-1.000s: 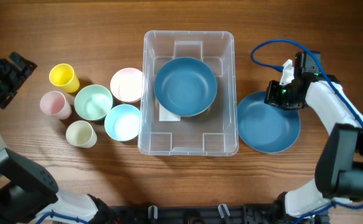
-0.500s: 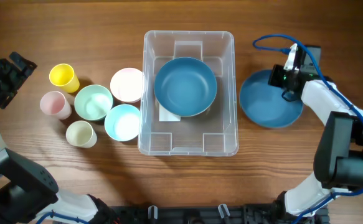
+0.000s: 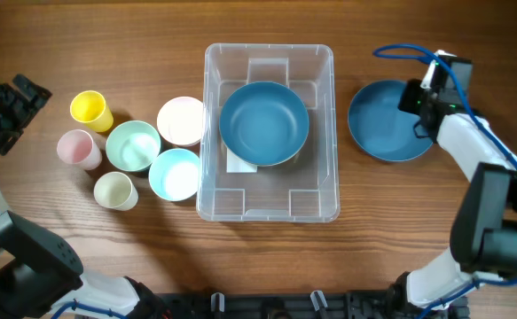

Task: Pack container
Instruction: 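Move the right gripper to the lower teal bowl and grasp its rim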

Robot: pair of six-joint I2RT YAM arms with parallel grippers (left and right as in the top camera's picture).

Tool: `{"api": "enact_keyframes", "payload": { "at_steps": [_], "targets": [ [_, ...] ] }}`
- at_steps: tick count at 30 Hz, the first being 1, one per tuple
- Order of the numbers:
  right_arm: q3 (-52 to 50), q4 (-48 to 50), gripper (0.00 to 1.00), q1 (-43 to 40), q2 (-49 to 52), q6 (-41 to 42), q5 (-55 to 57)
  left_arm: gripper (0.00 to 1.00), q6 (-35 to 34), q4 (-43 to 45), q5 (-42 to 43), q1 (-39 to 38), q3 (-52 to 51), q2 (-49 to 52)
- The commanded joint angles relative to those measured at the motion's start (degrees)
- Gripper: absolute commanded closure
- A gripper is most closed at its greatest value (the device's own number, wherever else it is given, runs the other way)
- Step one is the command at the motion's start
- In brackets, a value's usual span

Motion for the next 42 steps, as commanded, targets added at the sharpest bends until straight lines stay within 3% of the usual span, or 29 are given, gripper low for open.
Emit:
{"api": "enact_keyframes", "payload": {
  "at_steps": [1,4,7,8,10,11,14,20,25,28,29,39,42],
  "targets": [
    [1.99,-4.35,0.53,-5.33,-8.02,-0.31,0.81,0.00,-0.39,0.57,-2.38,-0.22,-0.48,-0.13],
    [1.99,-9.31,0.38,-9.49,-9.53,-2.03,-2.89,0.00,-0.39,1.84,-2.62,-0.22,-0.48,-0.11],
    [1.97,-12.98,0.36,-12.15,-8.72,-2.58,-3.41,0.01,-0.33,2.89,-2.64,-0.22,-0.48,-0.09],
    [1.90,-13.31,0.36,-13.05,-8.00,-2.67,-5.66,0.18,-0.35,3.10,-2.71,-0.22,-0.48,-0.04],
    [1.86,-13.35,0.34,-13.77,-6.84,-2.86,-9.73,0.42,-0.37,3.61,-3.61,-0.22,-0.50,0.02],
    [1.84,-13.49,0.31,-13.79,-6.14,-2.80,-11.63,0.45,-0.39,4.00,-4.44,-0.22,-0.50,0.15],
    [1.81,-14.67,0.24,-13.57,-3.93,-2.69,-13.70,0.28,-2.25,4.87,-6.51,-0.22,-0.50,0.70],
    [1.77,-16.24,0.24,-13.27,-0.48,-2.64,-16.35,0.17,-3.23,4.92,-8.00,-0.22,-0.50,4.02],
    [1.77,-16.06,0.37,-13.14,-0.17,-3.08,-17.11,0.08,-3.39,5.40,-9.51,-0.22,-0.50,8.31],
    [1.75,-16.24,0.60,-13.07,-0.11,-3.04,-17.11,0.07,-3.41,5.42,-10.32,0.07,-0.50,11.43],
    [1.75,-16.26,0.64,-13.07,0.00,-3.04,-17.09,0.07,-3.41,5.22,-10.19,0.11,-0.50,11.98],
    [1.75,-15.58,0.65,-13.07,4.33,-3.98,-16.48,0.02,-3.32,3.98,-5.95,0.15,-0.50,12.63],
    [1.75,-15.41,0.65,-13.09,4.68,-4.07,-16.46,0.12,-2.93,3.26,-2.47,0.15,-0.50,12.63]
  ]
}}
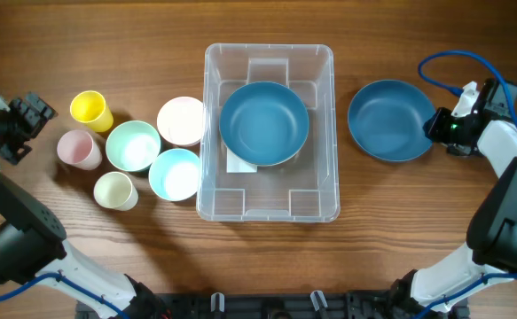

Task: Pack container
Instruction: 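Move the right gripper to the lower teal bowl and grasp its rim, then lift the teal bowl and stack it onto the bowls in the bin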

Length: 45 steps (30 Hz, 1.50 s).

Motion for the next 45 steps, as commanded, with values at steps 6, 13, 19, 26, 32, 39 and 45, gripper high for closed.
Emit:
{"api": "enact_keyframes", "payload": {
  "at_steps": [6,13,19,26,32,39,45],
  "targets": [
    [0.39,1.27,0.65,0.44,1.18,-0.96,-0.50,0.25,0.07,-8.96,10.40,0.15,-0.15,0.09],
    [0.39,2.91,0.69,0.46,1.20,-1.49,-0.55,0.19,1.49,-16.26,10.19,0.17,-0.15,0.09],
    [0.39,3.32,0.84,0.48,1.84,-2.29,-1.07,0.17,1.36,-18.69,8.81,0.17,-0.15,0.09],
    [0.39,4.02,0.96,1.16,6.14,-2.47,-1.18,0.16,1.38,-18.36,8.22,0.44,-0.15,0.09],
    [0.42,5.53,0.96,1.16,7.50,-2.54,-0.74,0.12,1.38,-18.05,8.22,0.44,-0.15,0.09],
    [2.01,7.30,0.96,1.09,3.10,-2.95,-0.74,0.07,1.38,-17.70,8.22,0.44,-0.15,0.09],
    [5.64,6.47,0.96,1.11,-4.44,-3.80,-0.74,0.00,1.38,-17.62,8.22,0.44,-0.15,0.09]
  ]
}}
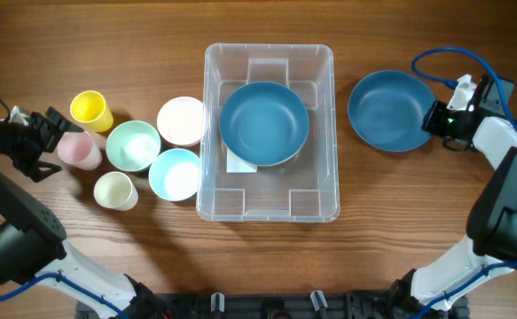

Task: Pack container
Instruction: 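Lift the teal bowl and stack it onto the bowls in the bin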

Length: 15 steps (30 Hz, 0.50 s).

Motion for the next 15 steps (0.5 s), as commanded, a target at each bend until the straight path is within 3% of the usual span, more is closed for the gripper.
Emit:
{"api": "enact_keyframes", "payload": {
  "at_steps": [1,10,15],
  "targets": [
    [4.52,0.00,0.96,0.35,-8.26,-1.31,1.57,0.00,0.72,0.11,-0.13,0.33,-0.15,0.09],
    [5.38,0.20,0.96,3.50,-22.23,-2.69,-6.12,0.00,0.70,1.38,-0.11,0.83,-0.15,0.02],
    [5.40,0.44,0.96,13.66,-27.96,-1.46,-10.60,0.00,0.70,1.36,-0.11,1.77,-0.15,0.00]
  ]
}}
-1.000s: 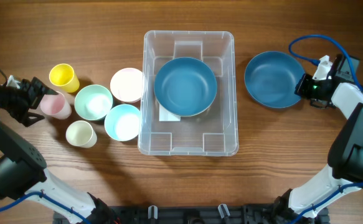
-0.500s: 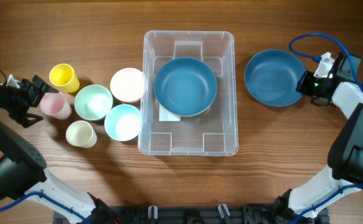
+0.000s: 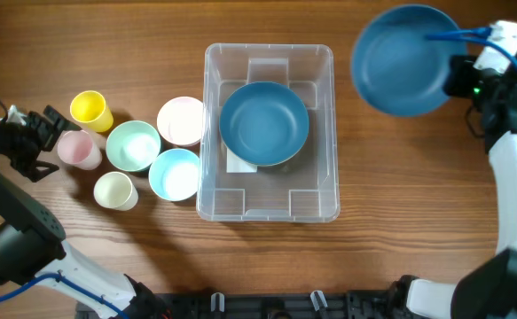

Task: Pack container
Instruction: 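Lift the teal bowl and stack it onto the bowls in the bin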

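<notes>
A clear plastic container (image 3: 329,133) stands mid-table with a dark blue bowl (image 3: 264,122) inside it. A second dark blue bowl (image 3: 404,60) hangs in the air at the upper right, off the table and tilted. My right gripper (image 3: 450,78) is shut on its right rim. At the far left my left gripper (image 3: 52,143) is open, its fingers reaching toward a pink cup (image 3: 81,149) without closing on it.
Left of the container stand a yellow cup (image 3: 90,109), a cream cup (image 3: 114,190), a mint bowl (image 3: 133,145), a pale pink bowl (image 3: 181,120) and a light blue bowl (image 3: 176,174). A blue cable (image 3: 471,35) loops above the right arm.
The second blue bowl was on the table with my right gripper at its right rim. It is now held up in the air, farther back. The left gripper has not moved.
First the right gripper was at the right edge of the bowl on the table and the left gripper sat far left. Then both had shifted, the right one just beside the bowl. Later the right gripper was at the rim and the left by the pink cup. Now the bowl is lifted.
</notes>
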Robot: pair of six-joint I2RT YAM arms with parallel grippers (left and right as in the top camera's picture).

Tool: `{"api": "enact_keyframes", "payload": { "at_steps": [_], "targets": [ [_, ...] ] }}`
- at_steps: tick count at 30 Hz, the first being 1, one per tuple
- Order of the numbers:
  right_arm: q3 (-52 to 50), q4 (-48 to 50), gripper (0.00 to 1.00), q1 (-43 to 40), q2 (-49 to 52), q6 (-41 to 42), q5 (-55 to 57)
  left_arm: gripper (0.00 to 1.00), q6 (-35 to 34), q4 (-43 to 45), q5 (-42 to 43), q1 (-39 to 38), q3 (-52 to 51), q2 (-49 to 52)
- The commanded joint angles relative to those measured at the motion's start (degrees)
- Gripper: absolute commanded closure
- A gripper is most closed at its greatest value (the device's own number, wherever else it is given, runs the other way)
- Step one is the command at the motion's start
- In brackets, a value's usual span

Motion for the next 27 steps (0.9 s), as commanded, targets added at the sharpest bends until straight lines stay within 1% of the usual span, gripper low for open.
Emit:
{"api": "enact_keyframes", "payload": {
  "at_steps": [1,5,7,10,16,21,25,26,27],
  "targets": [
    [1.38,0.39,0.96,9.62,-4.09,0.48,-5.75,0.00,0.72,0.15,-0.15,1.27,-0.15,-0.02],
    [1.33,-0.57,0.96,20.09,-4.11,0.37,-4.02,0.00,0.72,0.15,-0.13,1.40,-0.15,-0.02],
    [1.33,-1.90,0.96,25.14,-3.56,0.31,-0.83,0.00,0.72,0.15,-0.13,1.40,-0.15,-0.02],
    [1.33,-3.41,0.96,29.31,-1.95,0.26,3.28,0.00,0.72,0.15,-0.13,1.40,-0.15,-0.02],
    [0.92,-4.00,0.96,32.04,4.31,0.37,4.35,0.00,0.72,0.17,-0.13,1.40,-0.15,-0.02],
    [0.90,-0.92,0.96,32.30,10.56,0.52,-4.07,0.00,0.72,0.17,-0.13,1.40,-0.15,-0.02],
    [0.90,0.42,0.96,32.57,13.92,0.76,-3.78,0.00,0.72,0.17,-0.13,1.40,-0.15,-0.02],
    [0.90,0.68,0.92,32.57,14.34,0.76,-3.78,0.00,0.72,0.20,-0.13,1.40,-0.15,-0.02],
    [0.90,1.11,0.71,32.57,14.71,0.76,-3.80,0.00,0.72,0.17,-0.13,1.40,-0.15,-0.02]
  ]
}}
